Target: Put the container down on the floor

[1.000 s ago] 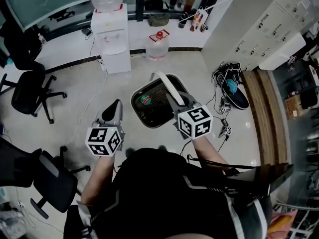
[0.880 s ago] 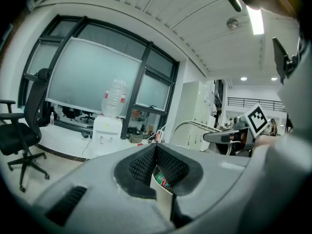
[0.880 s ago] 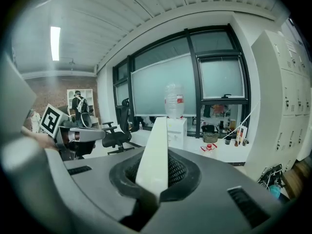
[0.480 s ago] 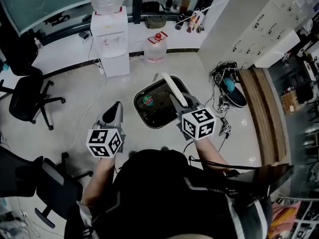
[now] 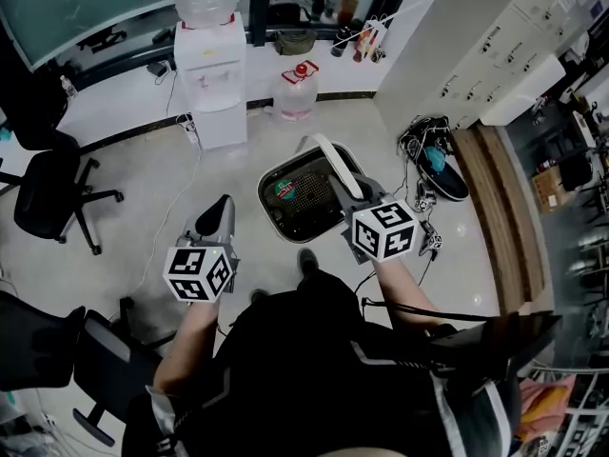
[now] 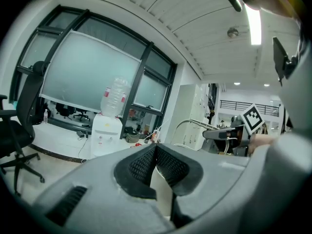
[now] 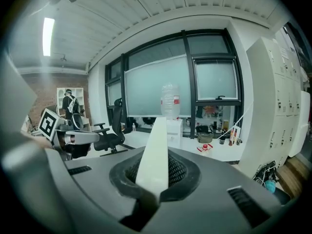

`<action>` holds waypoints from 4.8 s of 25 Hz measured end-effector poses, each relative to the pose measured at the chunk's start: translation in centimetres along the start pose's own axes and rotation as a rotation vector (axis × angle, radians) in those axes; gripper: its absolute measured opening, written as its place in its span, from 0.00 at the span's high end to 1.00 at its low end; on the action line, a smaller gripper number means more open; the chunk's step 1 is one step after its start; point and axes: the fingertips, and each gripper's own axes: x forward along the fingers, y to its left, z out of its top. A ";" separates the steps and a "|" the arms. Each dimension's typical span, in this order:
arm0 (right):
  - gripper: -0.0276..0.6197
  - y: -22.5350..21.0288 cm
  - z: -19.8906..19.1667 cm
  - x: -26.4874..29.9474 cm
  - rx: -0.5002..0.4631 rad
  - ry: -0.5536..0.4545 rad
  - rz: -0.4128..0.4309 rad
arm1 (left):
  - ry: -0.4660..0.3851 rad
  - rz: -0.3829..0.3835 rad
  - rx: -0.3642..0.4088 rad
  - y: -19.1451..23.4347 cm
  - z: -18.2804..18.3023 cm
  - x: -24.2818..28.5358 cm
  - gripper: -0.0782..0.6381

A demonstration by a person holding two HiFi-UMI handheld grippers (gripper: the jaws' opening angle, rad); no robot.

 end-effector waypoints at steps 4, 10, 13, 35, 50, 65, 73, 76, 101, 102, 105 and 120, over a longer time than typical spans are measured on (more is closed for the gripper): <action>0.93 -0.2 0.5 1.5 -0.006 -0.004 0.017 | -0.002 0.014 0.002 1.0 0.3 0.7 0.88; 0.93 -1.1 1.2 4.3 -0.015 -0.006 0.066 | -0.003 0.061 -0.004 2.6 0.7 2.3 0.88; 0.93 -2.0 1.7 5.9 -0.011 -0.010 0.086 | -0.003 0.074 0.001 3.1 1.3 4.1 0.88; 0.93 -13.2 5.2 14.7 -0.082 0.002 0.208 | 0.024 0.191 0.004 3.9 4.8 18.1 0.88; 0.93 -19.8 5.6 18.1 -0.105 0.011 0.301 | 0.066 0.251 0.012 2.6 5.1 25.8 0.88; 0.93 -22.2 6.0 22.6 -0.099 0.023 0.293 | 0.082 0.249 0.009 5.6 5.7 29.3 0.88; 0.93 -21.6 6.8 27.1 -0.100 0.052 0.270 | 0.092 0.212 -0.021 10.2 6.1 32.1 0.88; 0.93 -21.3 6.7 28.9 -0.101 0.065 0.266 | 0.109 0.198 -0.035 12.0 6.0 33.1 0.88; 0.93 -22.4 3.0 42.7 -0.130 0.173 0.208 | 0.250 -0.002 -0.062 22.5 4.3 44.1 0.88; 0.93 -22.5 2.6 43.1 -0.134 0.180 0.207 | 0.254 -0.014 -0.059 22.8 4.1 44.5 0.88; 0.93 -22.9 1.9 44.5 -0.156 0.194 0.214 | 0.267 -0.027 -0.044 23.8 3.9 45.5 0.88; 0.93 -27.3 -4.1 50.3 -0.327 0.290 0.540 | 0.302 0.134 -0.075 23.7 -2.0 52.5 0.88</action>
